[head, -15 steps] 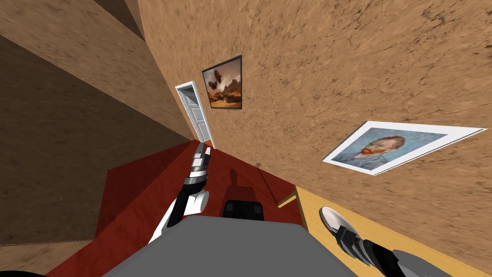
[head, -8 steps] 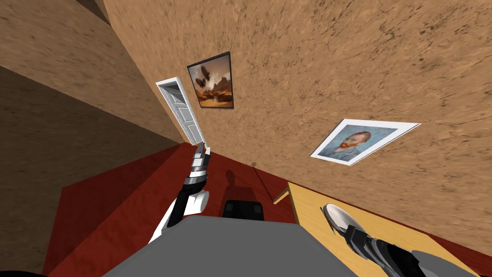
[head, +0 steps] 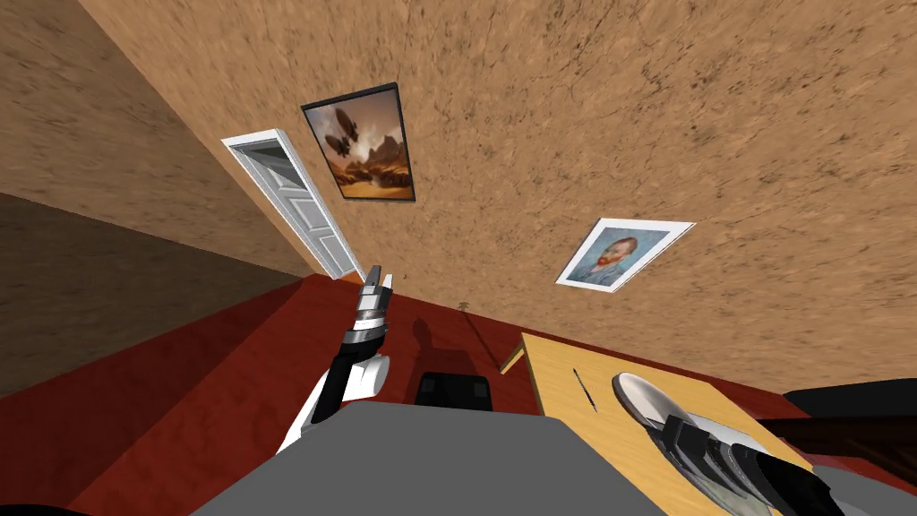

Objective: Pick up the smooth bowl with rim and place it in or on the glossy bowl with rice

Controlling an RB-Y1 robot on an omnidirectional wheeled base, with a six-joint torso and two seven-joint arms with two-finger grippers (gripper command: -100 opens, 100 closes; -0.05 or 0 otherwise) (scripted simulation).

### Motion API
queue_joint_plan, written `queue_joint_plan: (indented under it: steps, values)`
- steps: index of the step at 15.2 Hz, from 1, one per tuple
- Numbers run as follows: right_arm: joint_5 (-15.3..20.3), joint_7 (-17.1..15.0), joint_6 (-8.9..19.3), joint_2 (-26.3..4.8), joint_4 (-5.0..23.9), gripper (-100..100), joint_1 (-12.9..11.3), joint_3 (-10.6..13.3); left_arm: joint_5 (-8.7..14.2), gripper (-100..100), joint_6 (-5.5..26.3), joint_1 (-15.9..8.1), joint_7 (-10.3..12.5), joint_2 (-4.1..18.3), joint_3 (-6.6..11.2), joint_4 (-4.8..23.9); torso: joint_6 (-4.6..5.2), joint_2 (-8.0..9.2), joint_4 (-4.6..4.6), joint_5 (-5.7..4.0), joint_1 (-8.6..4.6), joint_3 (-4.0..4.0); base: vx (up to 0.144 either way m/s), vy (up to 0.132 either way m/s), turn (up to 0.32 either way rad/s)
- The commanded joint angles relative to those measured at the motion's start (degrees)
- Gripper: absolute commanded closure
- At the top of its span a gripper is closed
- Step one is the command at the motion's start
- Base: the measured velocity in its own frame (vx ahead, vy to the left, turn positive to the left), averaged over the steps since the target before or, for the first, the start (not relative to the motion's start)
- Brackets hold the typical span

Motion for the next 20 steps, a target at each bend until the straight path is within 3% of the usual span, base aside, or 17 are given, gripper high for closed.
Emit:
queue_joint_plan:
  steps: [1, 14, 15, 16, 20]
  values:
    - [-0.56, -0.50, -1.98, -1.38, 0.65, 100, 0.06, -0.37, 0.00, 0, 0.00, 0.00, 0.00, 0.00, 0.00, 0.00, 0.00, 0.00, 0.00, 0.00, 0.00, 0.00, 0.057, -0.074, -0.212]
    - [-2.99, -2.43, -10.43, -7.42, 3.87, 100, -0.20, -2.05, 0.00, 0, 0.00, -0.01, 0.00, 0.00, 0.00, 0.00, 0.11, 0.03, -0.01, 0.04, 0.15, 0.00, 0.050, -0.047, -0.173]
    - [-2.96, -2.33, -9.06, -7.12, 2.61, 100, 0.52, -2.04, 0.00, 0, 0.00, -0.01, 0.00, 0.00, 0.00, 0.00, 0.10, 0.03, -0.01, 0.04, 0.16, 0.01, 0.025, -0.030, -0.061]
    - [-2.99, -2.46, -9.19, -7.27, 2.62, -100, 0.51, -2.07, 0.00, 0, 0.00, -0.01, 0.00, 0.00, -0.01, 0.00, 0.06, 0.06, 0.00, 0.00, 0.20, 0.02, 0.009, -0.011, -0.002]
    - [-2.98, -2.47, -9.20, -7.27, 2.63, -100, 0.51, -2.06, 0.00, 0, 0.00, -0.02, 0.00, -0.01, -0.01, 0.00, 0.05, 0.16, 0.02, 0.02, 0.33, 0.08, 0.001, -0.001, 0.000]
